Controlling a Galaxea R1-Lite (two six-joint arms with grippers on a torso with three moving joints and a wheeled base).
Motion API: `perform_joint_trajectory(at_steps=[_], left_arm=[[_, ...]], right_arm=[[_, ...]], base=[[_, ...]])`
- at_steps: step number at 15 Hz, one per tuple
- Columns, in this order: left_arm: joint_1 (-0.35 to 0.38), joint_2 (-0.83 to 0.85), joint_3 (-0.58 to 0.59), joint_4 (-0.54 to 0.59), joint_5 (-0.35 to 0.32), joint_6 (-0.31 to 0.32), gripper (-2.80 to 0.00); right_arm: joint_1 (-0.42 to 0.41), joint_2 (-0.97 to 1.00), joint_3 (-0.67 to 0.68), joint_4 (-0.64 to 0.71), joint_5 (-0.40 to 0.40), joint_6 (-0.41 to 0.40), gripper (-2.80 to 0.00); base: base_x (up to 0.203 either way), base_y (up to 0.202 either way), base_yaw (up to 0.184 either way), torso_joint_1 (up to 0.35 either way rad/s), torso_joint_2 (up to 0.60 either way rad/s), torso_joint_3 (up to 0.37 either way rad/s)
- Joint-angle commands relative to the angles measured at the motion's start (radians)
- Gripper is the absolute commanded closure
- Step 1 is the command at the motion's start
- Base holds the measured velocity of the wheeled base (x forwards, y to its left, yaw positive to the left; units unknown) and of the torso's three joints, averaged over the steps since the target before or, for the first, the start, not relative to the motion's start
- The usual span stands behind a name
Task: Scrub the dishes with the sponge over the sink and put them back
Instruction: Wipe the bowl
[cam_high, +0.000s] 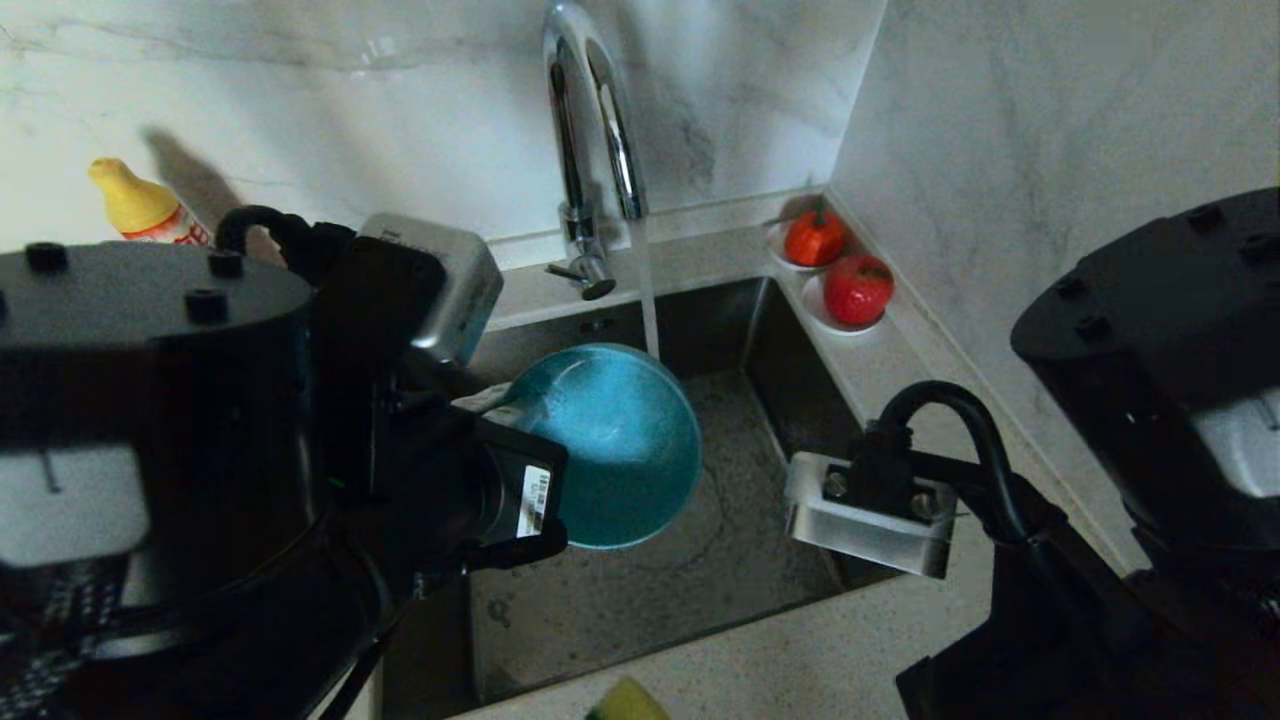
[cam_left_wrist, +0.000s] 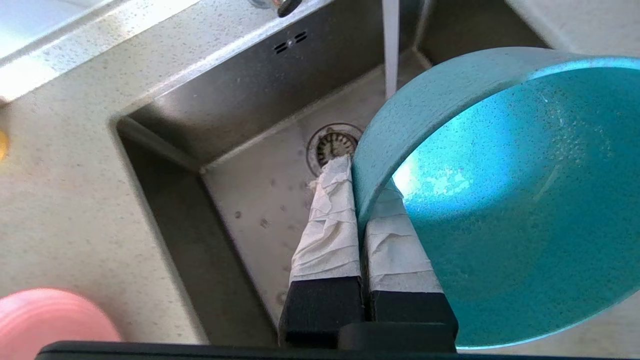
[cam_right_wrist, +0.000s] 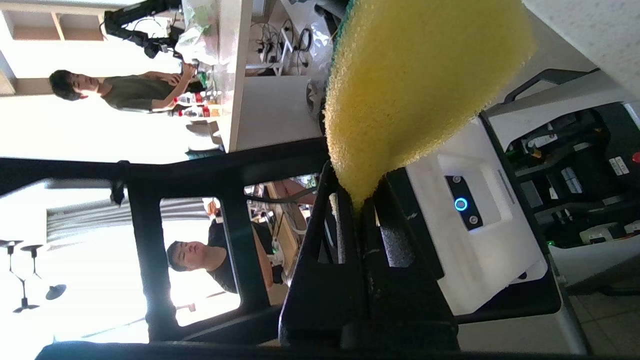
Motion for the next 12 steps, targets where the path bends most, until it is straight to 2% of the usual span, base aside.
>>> perform_joint_trajectory(at_steps=[1,5,12], left_arm=[[-0.004,-0.010,0.000,-0.001,0.004,-0.004,0.00],[-0.036,-0.024,0.006,-0.001,0.005,-0.004,0.00],[-0.081,-0.041,0.043,0.001,0.005,0.001,0.00]], right_arm=[[-0.004,0.017,-0.007,0.002,0.001,0.002,0.00],[-0.083,0.031,-0.038,-0.002,0.004,-0.001,0.00],[-0.148,0.062,-0.093,0.001,0.004,0.002,0.00]], base=[[0.000,0.000,0.000,0.000,0.00,0.000],[0.000,0.000,0.000,0.000,0.00,0.000],[0.000,0.000,0.000,0.000,0.00,0.000]])
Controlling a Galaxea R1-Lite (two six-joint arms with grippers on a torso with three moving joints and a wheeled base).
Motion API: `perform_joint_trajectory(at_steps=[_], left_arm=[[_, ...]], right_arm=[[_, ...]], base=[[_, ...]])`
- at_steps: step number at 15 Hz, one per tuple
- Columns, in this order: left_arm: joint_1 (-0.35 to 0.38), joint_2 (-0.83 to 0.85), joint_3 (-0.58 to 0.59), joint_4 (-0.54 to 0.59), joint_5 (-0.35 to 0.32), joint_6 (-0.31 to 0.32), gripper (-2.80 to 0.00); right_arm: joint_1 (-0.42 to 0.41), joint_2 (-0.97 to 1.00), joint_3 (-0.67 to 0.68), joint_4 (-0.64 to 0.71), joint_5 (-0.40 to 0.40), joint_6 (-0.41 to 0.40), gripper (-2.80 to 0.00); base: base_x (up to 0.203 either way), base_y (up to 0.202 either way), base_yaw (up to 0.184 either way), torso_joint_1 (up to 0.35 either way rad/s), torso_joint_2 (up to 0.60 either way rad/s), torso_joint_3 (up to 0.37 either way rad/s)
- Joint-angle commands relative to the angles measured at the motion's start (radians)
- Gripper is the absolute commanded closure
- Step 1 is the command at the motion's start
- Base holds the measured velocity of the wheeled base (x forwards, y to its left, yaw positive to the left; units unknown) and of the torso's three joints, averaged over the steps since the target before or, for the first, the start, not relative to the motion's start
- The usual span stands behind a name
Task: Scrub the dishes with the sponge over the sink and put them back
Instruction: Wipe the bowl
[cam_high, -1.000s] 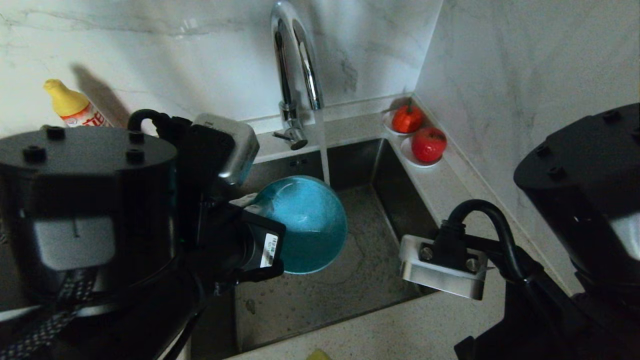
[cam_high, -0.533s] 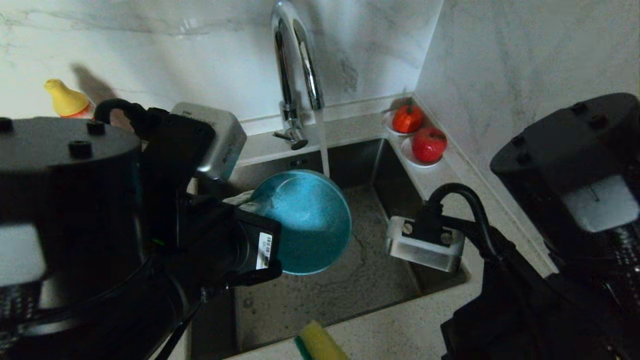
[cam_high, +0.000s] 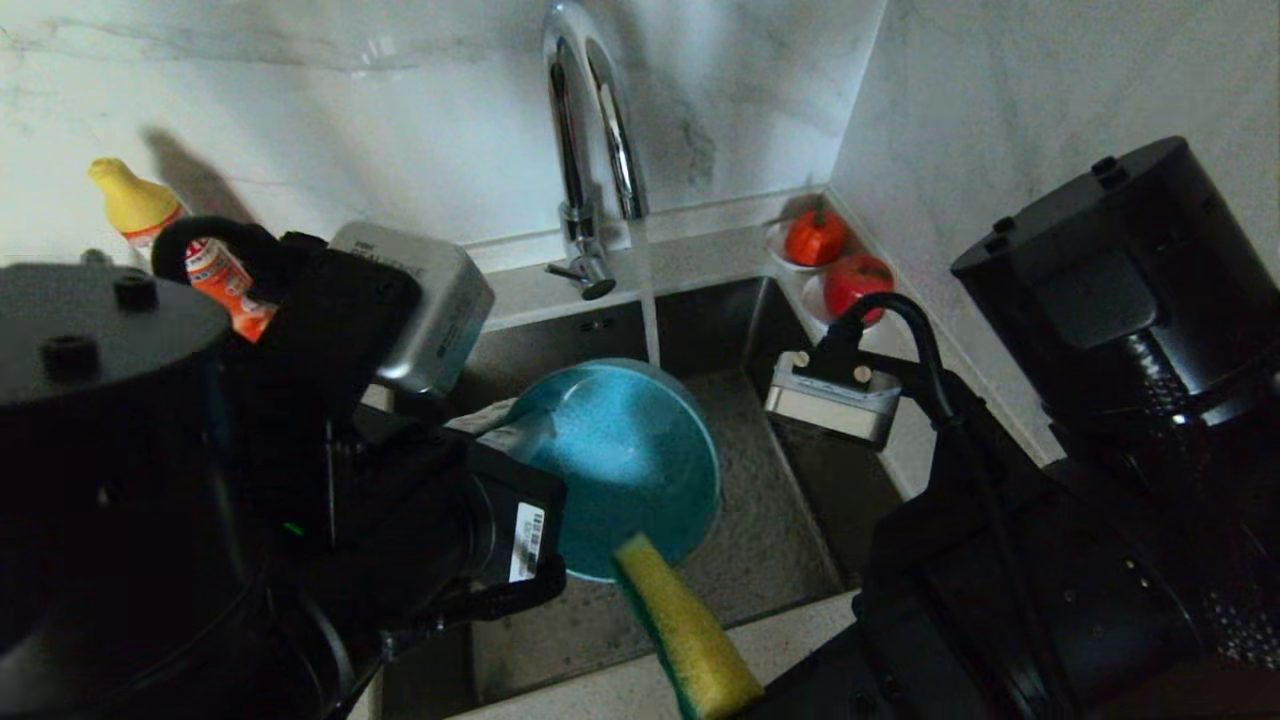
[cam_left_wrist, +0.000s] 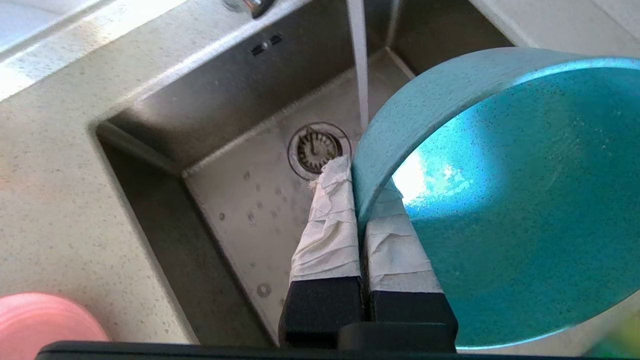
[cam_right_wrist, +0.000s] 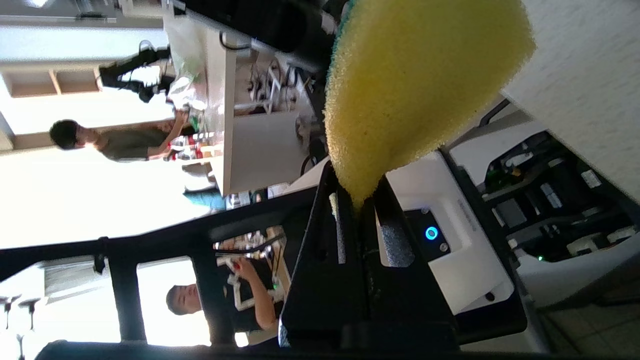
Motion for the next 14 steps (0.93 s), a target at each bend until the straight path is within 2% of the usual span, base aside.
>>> perform_joint_trajectory(at_steps=[1,14], left_arm=[[-0.028,-0.006,0.025,-0.002,0.005,0.002,0.00],[-0.047,-0.023,0.080,0.000,0.003,0.012,0.00]], right_arm=[[-0.038,0.006,-0.030,0.005,0.005,0.003,0.00],[-0.080,0.021,-0.151,0.055,0.007,0.042,0.00]], base=[[0.000,0.000,0.000,0.000,0.00,0.000],[0.000,0.000,0.000,0.000,0.00,0.000]])
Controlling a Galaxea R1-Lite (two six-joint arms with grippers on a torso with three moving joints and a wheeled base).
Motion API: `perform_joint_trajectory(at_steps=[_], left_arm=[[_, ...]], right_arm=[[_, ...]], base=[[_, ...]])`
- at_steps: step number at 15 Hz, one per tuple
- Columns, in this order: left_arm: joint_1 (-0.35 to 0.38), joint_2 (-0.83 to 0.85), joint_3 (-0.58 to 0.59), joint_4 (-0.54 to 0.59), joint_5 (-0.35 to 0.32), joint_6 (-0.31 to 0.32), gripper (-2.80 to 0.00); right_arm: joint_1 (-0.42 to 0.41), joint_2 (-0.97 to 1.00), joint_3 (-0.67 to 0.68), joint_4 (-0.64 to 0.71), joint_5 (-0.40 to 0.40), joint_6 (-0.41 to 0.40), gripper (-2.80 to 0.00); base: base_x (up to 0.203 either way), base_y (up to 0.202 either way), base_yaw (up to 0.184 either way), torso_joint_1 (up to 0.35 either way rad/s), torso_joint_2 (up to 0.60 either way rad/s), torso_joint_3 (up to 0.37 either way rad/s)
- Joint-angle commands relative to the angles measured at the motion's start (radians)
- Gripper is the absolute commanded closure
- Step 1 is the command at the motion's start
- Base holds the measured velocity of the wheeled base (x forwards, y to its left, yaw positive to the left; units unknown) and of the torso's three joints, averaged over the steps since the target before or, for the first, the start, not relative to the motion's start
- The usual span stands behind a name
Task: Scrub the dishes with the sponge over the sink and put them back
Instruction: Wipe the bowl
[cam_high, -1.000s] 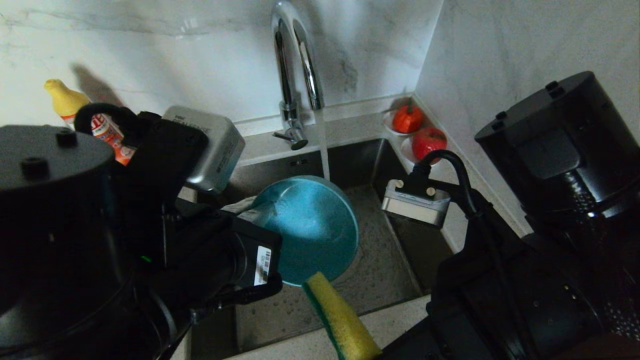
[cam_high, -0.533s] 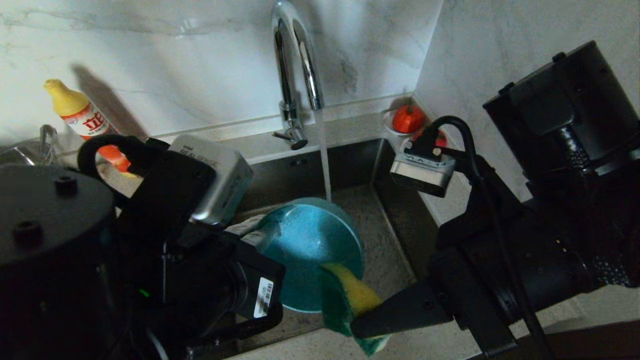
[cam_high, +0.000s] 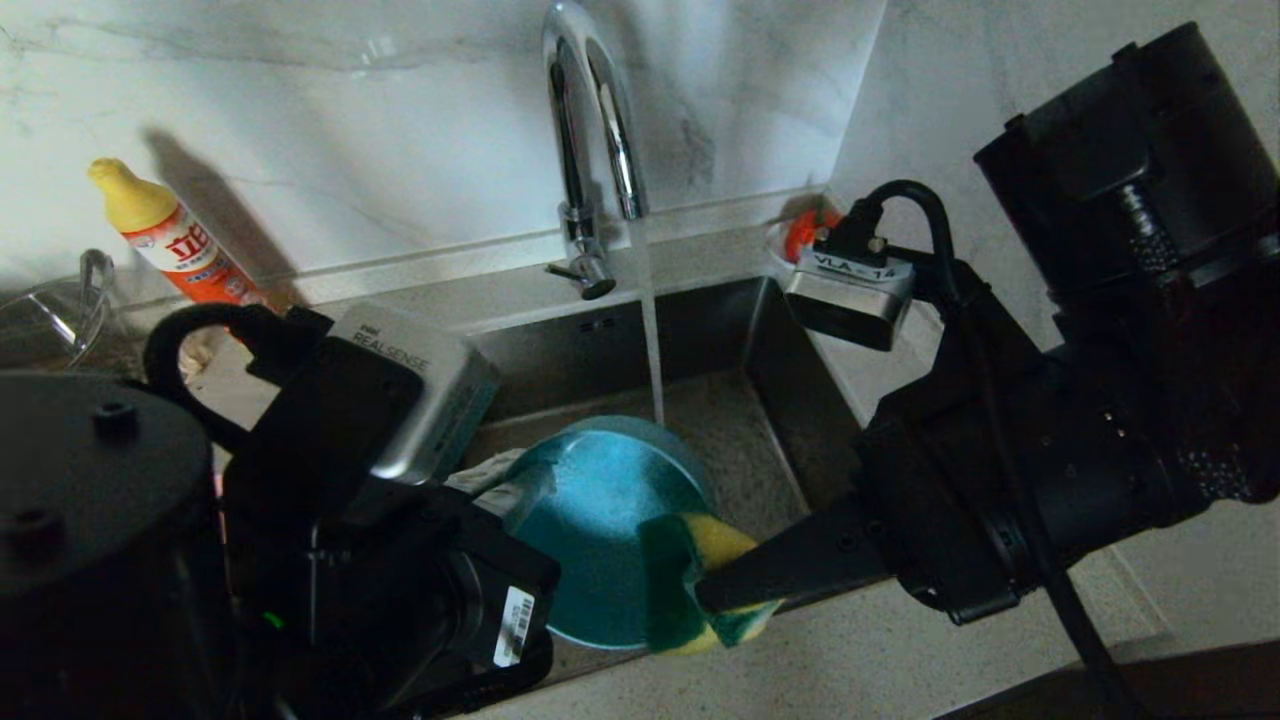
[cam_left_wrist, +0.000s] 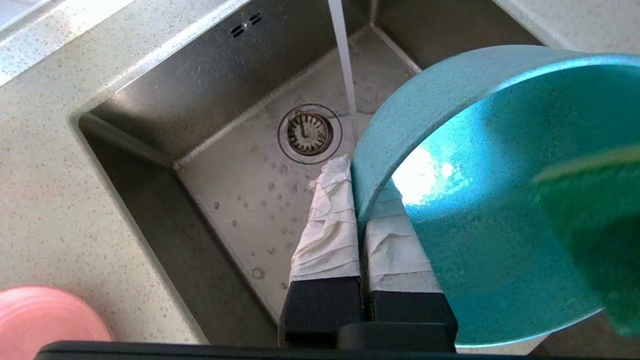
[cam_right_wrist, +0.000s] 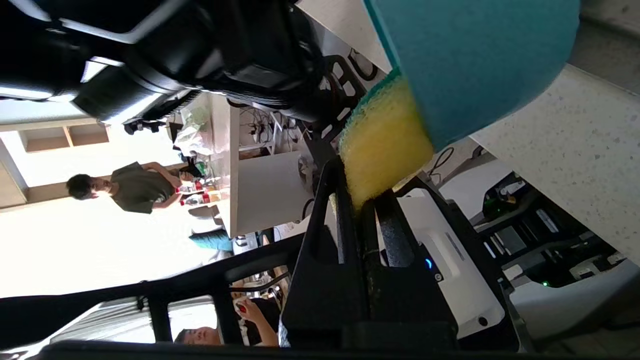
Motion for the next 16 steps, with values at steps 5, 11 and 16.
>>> perform_joint_trajectory(at_steps=[5,11,16], left_arm=[[0.000,0.025,0.001,-0.007,0.010,0.000,0.00],[0.000,0.016,-0.001,-0.010,0.010,-0.003,0.00],[0.000,-0.007,-0.027,-0.008,0.008,-0.005,0.00]], right_arm=[[0.029,-0.033,-0.006,0.031,0.006,0.006,0.00],[0.021,0.003,-0.003,0.019,0.000,0.001,0.00],[0.008,0.051,-0.010,-0.013,-0.002,-0.002,0.00]], base=[[0.000,0.000,0.000,0.000,0.00,0.000],[0.000,0.000,0.000,0.000,0.00,0.000],[0.000,0.000,0.000,0.000,0.00,0.000]])
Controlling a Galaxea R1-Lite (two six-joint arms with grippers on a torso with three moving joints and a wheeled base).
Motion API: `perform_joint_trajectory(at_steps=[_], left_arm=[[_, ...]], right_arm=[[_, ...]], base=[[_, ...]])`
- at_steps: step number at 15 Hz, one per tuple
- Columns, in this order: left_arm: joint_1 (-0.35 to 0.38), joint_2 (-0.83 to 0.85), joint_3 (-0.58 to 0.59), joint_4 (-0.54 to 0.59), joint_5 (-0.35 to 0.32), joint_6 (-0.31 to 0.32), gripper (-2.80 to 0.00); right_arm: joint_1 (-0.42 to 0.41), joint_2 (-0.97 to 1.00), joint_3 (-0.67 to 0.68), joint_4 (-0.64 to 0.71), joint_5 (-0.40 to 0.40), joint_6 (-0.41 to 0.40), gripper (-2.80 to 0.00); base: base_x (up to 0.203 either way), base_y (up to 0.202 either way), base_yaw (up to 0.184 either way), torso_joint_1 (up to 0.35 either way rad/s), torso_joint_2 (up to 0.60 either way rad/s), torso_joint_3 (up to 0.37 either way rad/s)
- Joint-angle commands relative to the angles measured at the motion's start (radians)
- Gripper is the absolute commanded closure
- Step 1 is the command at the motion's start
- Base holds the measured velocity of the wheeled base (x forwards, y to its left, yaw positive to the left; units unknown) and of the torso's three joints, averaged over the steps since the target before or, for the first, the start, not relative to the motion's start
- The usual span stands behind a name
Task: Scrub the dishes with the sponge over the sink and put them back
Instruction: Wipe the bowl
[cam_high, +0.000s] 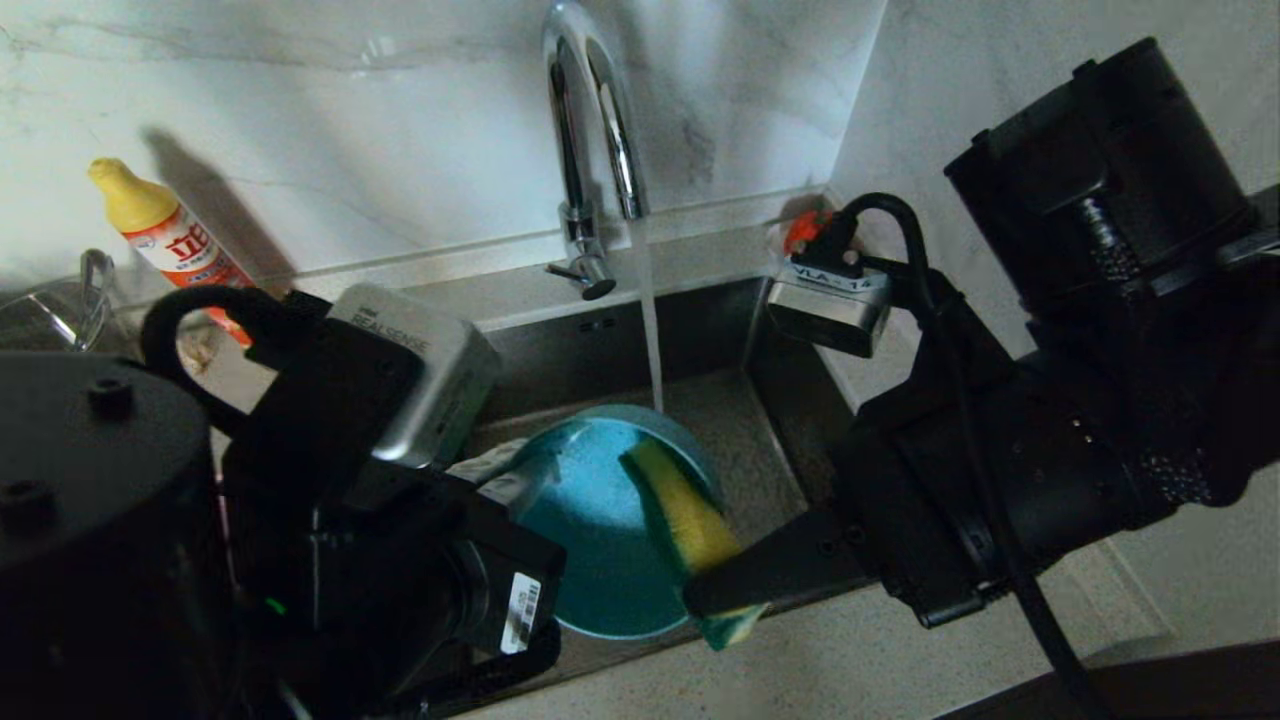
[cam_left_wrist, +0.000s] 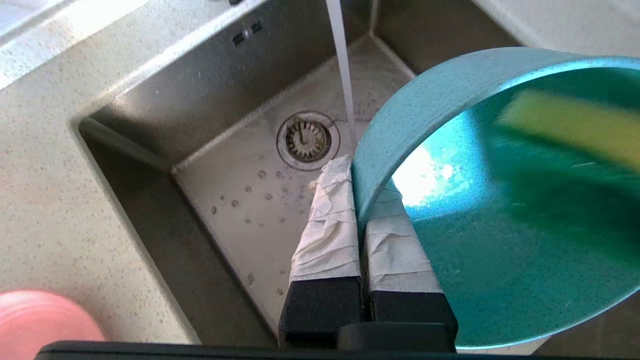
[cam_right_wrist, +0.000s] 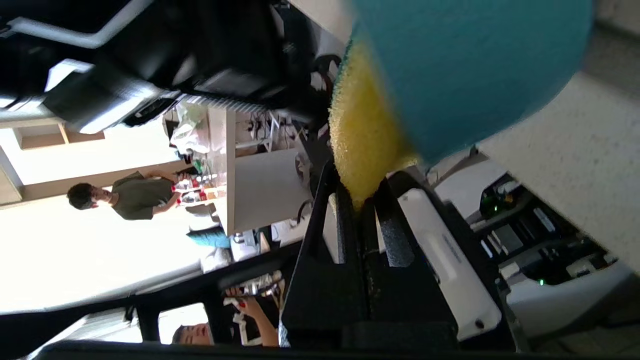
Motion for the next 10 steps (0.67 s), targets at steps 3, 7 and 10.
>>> perform_joint_trajectory(at_steps=[3,7,10], left_arm=[[0.000,-0.022,-0.005,-0.002,0.003,-0.005,0.00],[0.000,-0.020,-0.007,-0.002,0.001,-0.004,0.00],[0.000,-0.010,-0.007,-0.003,-0.002,-0.005,0.00]], right_arm=[[0.000,0.042,-0.002,-0.017,0.004,0.005,0.00],[0.012,0.054,-0.016,-0.018,0.005,0.008,0.00],[0.019,0.043,-0.012,-0.012,0.005,0.008,0.00]], base=[[0.000,0.000,0.000,0.000,0.00,0.000],[0.000,0.000,0.000,0.000,0.00,0.000],[0.000,0.000,0.000,0.000,0.00,0.000]])
